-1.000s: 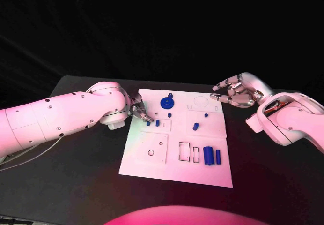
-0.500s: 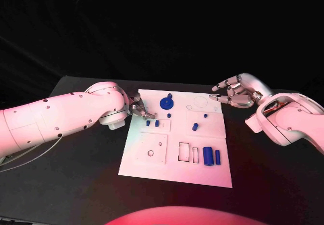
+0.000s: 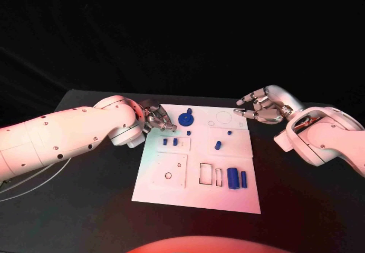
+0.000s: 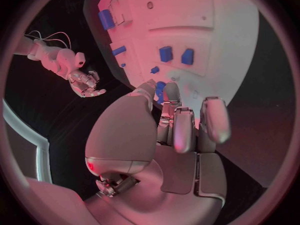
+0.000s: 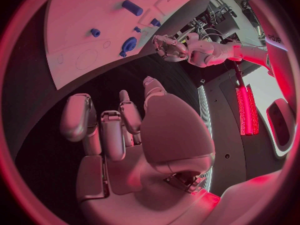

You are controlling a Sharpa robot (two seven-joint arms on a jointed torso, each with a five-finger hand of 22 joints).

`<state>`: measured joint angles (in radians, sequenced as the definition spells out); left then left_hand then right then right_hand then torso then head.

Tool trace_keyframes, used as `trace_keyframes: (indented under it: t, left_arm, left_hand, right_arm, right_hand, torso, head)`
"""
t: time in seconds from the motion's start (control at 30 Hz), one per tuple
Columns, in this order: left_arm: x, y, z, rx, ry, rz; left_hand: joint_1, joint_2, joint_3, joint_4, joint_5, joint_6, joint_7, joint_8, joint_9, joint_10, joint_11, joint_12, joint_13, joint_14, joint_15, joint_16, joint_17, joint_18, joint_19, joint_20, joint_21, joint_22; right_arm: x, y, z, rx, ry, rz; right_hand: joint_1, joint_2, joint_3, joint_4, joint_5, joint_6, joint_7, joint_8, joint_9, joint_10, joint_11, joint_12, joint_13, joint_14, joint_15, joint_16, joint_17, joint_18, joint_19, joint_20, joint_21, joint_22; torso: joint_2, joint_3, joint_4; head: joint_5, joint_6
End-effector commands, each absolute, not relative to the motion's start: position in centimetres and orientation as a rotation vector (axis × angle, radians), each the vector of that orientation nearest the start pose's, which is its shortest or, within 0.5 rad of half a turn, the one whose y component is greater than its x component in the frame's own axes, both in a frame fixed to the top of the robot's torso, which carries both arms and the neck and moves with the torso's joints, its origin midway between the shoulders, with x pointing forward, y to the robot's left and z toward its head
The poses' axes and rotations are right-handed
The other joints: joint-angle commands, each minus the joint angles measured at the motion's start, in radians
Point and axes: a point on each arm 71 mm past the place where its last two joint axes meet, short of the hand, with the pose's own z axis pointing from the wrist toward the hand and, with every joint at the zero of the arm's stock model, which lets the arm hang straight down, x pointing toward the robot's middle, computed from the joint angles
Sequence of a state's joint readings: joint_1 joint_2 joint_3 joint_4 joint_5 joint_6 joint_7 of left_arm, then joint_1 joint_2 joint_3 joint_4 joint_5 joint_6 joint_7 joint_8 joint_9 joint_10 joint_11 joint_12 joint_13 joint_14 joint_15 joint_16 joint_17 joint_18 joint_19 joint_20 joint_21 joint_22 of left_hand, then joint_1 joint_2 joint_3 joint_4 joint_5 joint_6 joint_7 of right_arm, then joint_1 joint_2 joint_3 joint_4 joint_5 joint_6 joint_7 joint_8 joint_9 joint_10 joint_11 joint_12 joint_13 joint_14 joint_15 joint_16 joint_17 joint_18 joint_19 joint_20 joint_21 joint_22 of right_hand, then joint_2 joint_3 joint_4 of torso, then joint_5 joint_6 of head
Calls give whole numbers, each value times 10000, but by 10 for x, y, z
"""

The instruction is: Assemble the parts on the task board

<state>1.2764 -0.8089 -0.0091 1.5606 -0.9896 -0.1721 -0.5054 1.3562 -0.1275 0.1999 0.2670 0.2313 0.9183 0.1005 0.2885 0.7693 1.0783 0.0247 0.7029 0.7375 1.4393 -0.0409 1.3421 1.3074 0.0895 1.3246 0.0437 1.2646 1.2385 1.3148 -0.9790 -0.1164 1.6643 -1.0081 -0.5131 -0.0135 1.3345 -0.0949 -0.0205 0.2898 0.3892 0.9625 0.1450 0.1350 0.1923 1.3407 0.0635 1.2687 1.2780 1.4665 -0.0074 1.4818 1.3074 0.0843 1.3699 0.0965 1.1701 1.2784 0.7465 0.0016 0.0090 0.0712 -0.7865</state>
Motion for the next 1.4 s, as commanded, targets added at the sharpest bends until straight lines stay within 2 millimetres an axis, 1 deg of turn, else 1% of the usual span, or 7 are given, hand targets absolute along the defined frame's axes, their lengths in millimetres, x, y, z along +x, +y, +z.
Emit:
trace_keyframes:
  t: [0.03,0.13,0.3,0.4,0.57,0.73,1.4]
  left_arm:
    - [494,177,-146,-3576,17853,-8333]
    - [491,168,-139,-2289,16685,-8745]
    - [485,154,-142,-262,15681,-8627]
    - [484,146,-149,592,15794,-8316]
    - [486,138,-161,1567,16569,-7487]
    - [487,130,-169,2580,16931,-6675]
    - [497,119,-180,3377,17468,-5630]
  left_hand:
    - [684,-186,456,-96,33,-305,360,-348,-451,-681,195,-706,-546,-655,269,-1112,-658,343,-1184,211,-1557,-1321]
    - [1329,-588,970,-180,13,-519,406,-806,-1180,-1058,395,-1568,-1384,-1145,411,-1946,-1478,653,-2126,428,-3059,-2618]
    - [1602,-1060,1488,-60,-7,-220,401,-1193,-2314,-1071,494,-2674,-2751,-2378,498,-4726,-4169,706,-2055,548,-3590,-3024]
    - [1394,-1162,1457,105,-19,-51,412,-1384,-2870,-1013,569,-3006,-3310,-1641,520,-3853,-3716,389,-943,575,-2137,-1667]
    - [1309,-1196,1296,104,-28,159,335,-1498,-3349,-1381,694,-3383,-3832,-1683,615,-3732,-3984,354,-918,662,-2027,-1519]
    - [1467,-1163,1380,47,-8,562,187,-1540,-3841,-1119,669,-3531,-4340,-1032,578,-2360,-3123,68,-40,655,-634,-213]
    - [1545,-1224,1608,17,-1,957,216,-1672,-4442,-598,594,-3725,-4907,-891,518,-1691,-3014,-75,325,615,91,507]
  right_arm:
    - [470,-234,-141,2492,15367,8650]
    - [470,-234,-141,2495,15360,8654]
    - [470,-234,-142,2513,15378,8658]
    - [469,-234,-143,2527,15400,8658]
    - [469,-234,-143,2540,15419,8653]
    - [469,-234,-144,2542,15427,8658]
    - [469,-233,-144,2517,15424,8703]
  right_hand:
    - [-94,20,-75,-11,43,-24,-33,32,-11,-17,-54,-24,-17,661,-77,-42,1112,59,-4,-49,-45,-15]
    - [-94,20,-75,-11,43,-24,-33,32,-11,-17,-54,-24,-17,661,-77,-42,1112,59,-4,-49,-45,-15]
    - [-89,26,-73,-16,48,-23,-34,35,-11,-12,-55,-17,-11,661,-77,-44,1111,60,-6,-49,-52,-19]
    - [-89,26,-73,-16,48,-23,-34,35,-11,-12,-55,-17,-11,661,-77,-44,1111,60,-6,-49,-52,-19]
    - [-89,26,-73,-16,48,-23,-34,35,-11,-12,-55,-17,-11,661,-77,-44,1111,60,-6,-49,-52,-19]
    - [-89,26,-73,-16,48,-23,-34,35,-11,-12,-55,-17,-11,661,-77,-44,1111,60,-6,-49,-52,-19]
    - [-74,40,-65,-29,59,-22,-35,41,-12,-24,-58,-32,-28,658,-78,-52,1101,63,-13,-49,-73,-30]
  torso:
    - [7,3,-7]
    - [20,5,-15]
    - [28,1,-10]
    - [42,-4,-14]
    - [35,-1,-9]
    - [40,-3,-10]
    - [34,-4,-1]
  head:
    - [-78,107]
    - [-130,183]
    - [-183,233]
    - [-211,263]
    - [-228,239]
    - [-243,216]
    - [-262,154]
